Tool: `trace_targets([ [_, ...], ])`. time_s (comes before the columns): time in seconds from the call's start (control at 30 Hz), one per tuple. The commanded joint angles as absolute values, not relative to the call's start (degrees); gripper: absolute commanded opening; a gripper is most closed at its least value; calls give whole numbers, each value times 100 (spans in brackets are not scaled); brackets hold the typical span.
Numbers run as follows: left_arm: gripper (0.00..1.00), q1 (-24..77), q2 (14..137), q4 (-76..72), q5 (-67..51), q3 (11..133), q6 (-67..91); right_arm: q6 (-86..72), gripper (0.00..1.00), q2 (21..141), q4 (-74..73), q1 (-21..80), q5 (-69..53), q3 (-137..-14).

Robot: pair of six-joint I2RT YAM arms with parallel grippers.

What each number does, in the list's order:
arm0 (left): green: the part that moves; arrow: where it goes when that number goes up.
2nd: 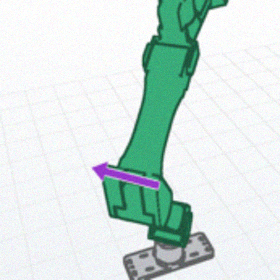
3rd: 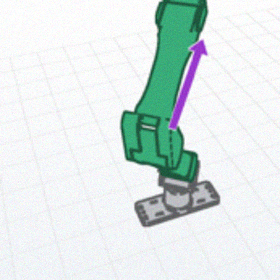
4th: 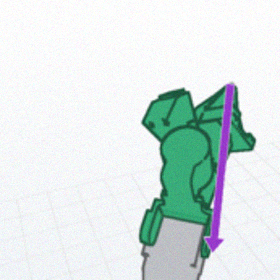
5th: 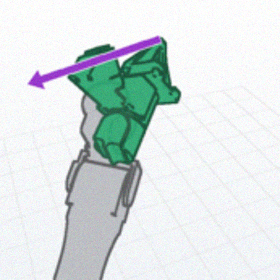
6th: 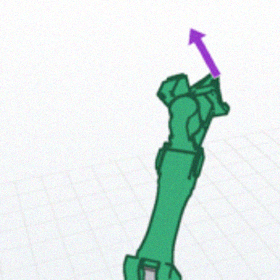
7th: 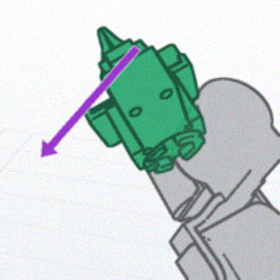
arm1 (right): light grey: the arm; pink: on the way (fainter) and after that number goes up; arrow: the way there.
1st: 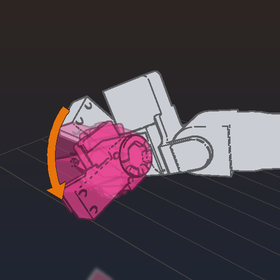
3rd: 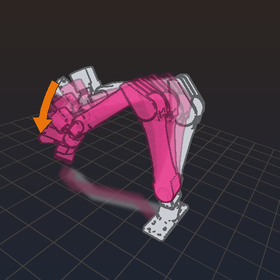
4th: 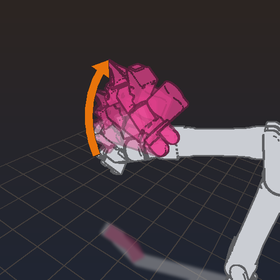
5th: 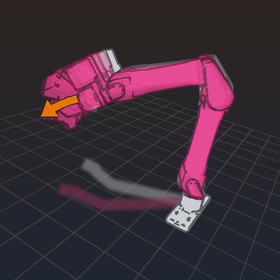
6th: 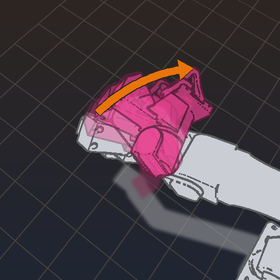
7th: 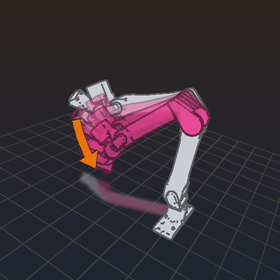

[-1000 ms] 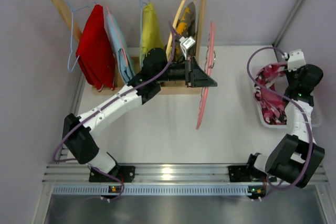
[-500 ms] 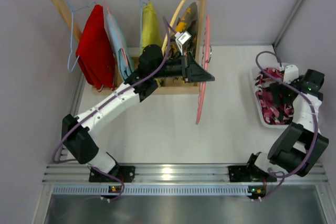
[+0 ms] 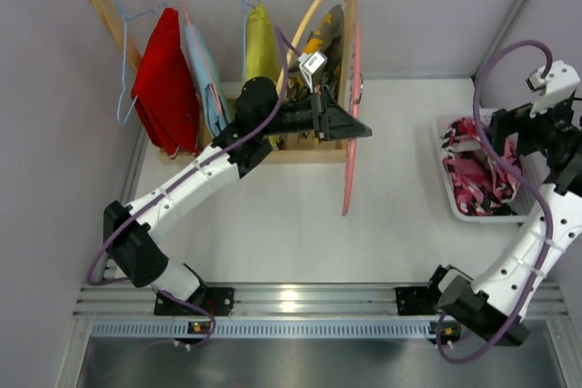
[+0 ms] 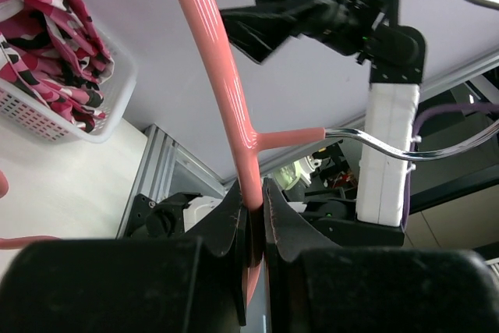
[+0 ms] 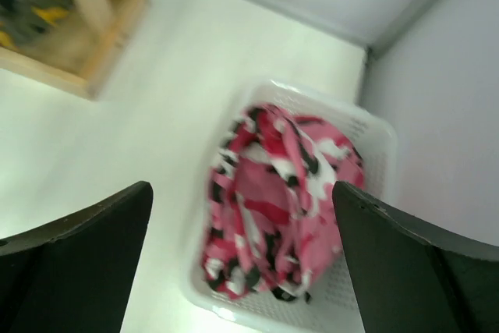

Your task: Remove the trousers from the hanger

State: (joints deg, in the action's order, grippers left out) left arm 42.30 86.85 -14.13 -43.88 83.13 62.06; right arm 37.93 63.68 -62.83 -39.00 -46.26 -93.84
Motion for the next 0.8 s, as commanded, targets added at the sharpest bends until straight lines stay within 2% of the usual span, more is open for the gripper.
trace_targets([
  [0.0,0,4210,8402,-2056,-4289,8367,6258,3105,99,6276,-7444,-3465,-6036,-9940],
  [0.1,0,4236,8376,-2101,-4298,8402,6258,2193,99,6013,-7042,-2746,-6231,-9950],
  [0.3,0,4254,8332,-2101,-4140,8402,6240,41,96,5310,-4855,-1416,-6636,-8958],
  [0.43,0,4254,8402,-2101,-4052,8376,6284,-694,87,5185,-4070,-433,-5865,-8254],
  [0.47,0,4254,8420,-2101,-4043,8385,6310,-755,85,5229,-3982,222,-5645,-8201],
  [0.57,0,4254,8499,-2101,-3990,8455,6328,-887,81,5405,-3657,1374,-4809,-8060],
  [0.77,0,4254,8490,-2101,-3982,8420,6284,-1687,73,5563,-2620,2160,-4343,-7699],
])
